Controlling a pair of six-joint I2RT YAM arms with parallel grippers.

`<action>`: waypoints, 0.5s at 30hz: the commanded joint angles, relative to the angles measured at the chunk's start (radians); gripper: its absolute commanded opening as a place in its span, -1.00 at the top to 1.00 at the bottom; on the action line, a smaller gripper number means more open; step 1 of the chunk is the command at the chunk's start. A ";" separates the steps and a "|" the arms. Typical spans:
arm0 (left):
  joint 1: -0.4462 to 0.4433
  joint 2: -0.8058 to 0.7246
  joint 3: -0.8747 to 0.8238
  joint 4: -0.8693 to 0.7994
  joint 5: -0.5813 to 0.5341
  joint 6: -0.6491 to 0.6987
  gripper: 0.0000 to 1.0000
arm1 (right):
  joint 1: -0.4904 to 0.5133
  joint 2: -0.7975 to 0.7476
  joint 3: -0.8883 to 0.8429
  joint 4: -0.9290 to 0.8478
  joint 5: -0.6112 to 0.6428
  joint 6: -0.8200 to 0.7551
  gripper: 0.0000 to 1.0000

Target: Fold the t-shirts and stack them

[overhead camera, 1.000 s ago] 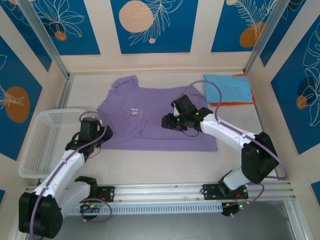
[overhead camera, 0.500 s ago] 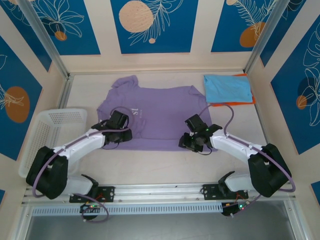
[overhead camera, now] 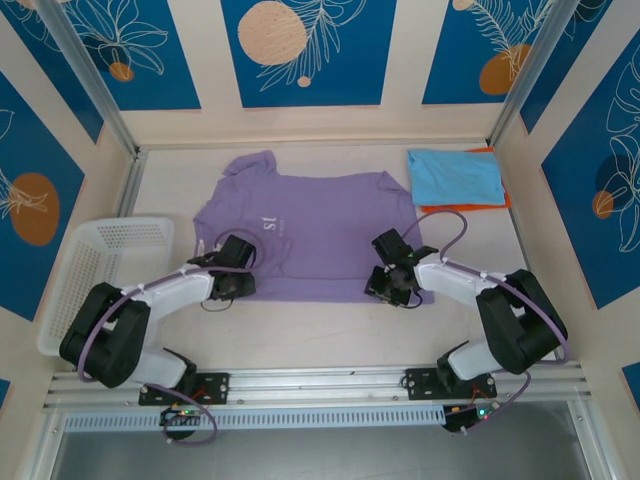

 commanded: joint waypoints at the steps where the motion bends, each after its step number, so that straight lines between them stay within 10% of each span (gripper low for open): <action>1: 0.000 -0.051 -0.069 -0.104 0.050 -0.038 0.34 | 0.032 0.006 -0.094 -0.063 -0.033 0.063 0.24; 15: -0.030 -0.397 -0.201 -0.301 0.056 -0.120 0.35 | 0.192 -0.211 -0.244 -0.145 -0.067 0.253 0.17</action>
